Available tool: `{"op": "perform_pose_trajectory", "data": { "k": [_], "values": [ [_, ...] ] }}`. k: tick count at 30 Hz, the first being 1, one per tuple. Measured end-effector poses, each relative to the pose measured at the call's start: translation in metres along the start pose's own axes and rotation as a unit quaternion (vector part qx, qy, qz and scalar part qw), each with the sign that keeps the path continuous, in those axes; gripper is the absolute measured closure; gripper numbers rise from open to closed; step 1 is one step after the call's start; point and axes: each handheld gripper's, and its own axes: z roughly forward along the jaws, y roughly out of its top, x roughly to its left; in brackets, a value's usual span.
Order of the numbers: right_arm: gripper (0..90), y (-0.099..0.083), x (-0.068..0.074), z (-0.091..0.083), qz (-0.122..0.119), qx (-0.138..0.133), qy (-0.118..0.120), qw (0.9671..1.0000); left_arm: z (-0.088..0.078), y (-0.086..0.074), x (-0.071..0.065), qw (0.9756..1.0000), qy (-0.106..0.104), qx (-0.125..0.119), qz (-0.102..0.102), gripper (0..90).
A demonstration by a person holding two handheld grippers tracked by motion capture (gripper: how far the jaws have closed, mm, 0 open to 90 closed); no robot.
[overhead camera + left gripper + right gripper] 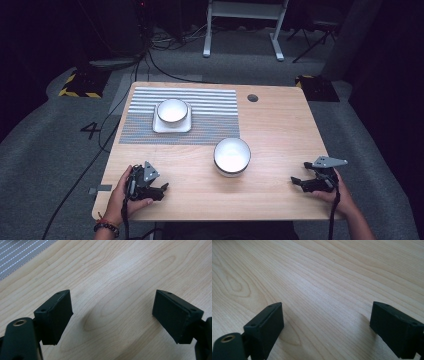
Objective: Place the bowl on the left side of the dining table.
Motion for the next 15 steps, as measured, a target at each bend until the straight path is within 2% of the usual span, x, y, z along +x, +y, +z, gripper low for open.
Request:
{"op": "perform_pose_trajectory", "data": {
  "k": [3, 4, 6, 7, 12, 15],
  "values": [
    [11.9, 0.0, 0.0, 0.0, 0.0, 0.0, 0.0, 1.0, -0.001, -0.003, 0.002, 0.9999, -0.005, -0.004, -0.01, 16.4],
    [11.9, 0.0, 0.0, 0.0, 0.0, 0.0, 0.0, 1.0, -0.001, -0.006, 0.003, 0.9997, -0.006, -0.008, -0.02, 16.5],
    [11.9, 0.0, 0.0, 0.0, 0.0, 0.0, 0.0, 1.0, -0.001, -0.009, 0.004, 0.9996, -0.003, -0.011, -0.024, 16.5],
    [12.0, 0.0, 0.0, 0.0, 0.0, 0.0, 0.0, 1.0, -0.001, -0.01, 0.004, 0.9993, -0.012, -0.013, -0.032, 16.3],
    [11.9, 0.0, 0.0, 0.0, 0.0, 0.0, 0.0, 1.0, -0.002, -0.017, 0.008, 0.9983, -0.017, -0.022, -0.052, 16.1],
    [11.9, 0.0, 0.0, 0.0, 0.001, 0.0, 0.001, 1.0, -0.003, -0.022, 0.011, 0.9968, -0.024, -0.023, -0.073, 15.8]
  ]
}}
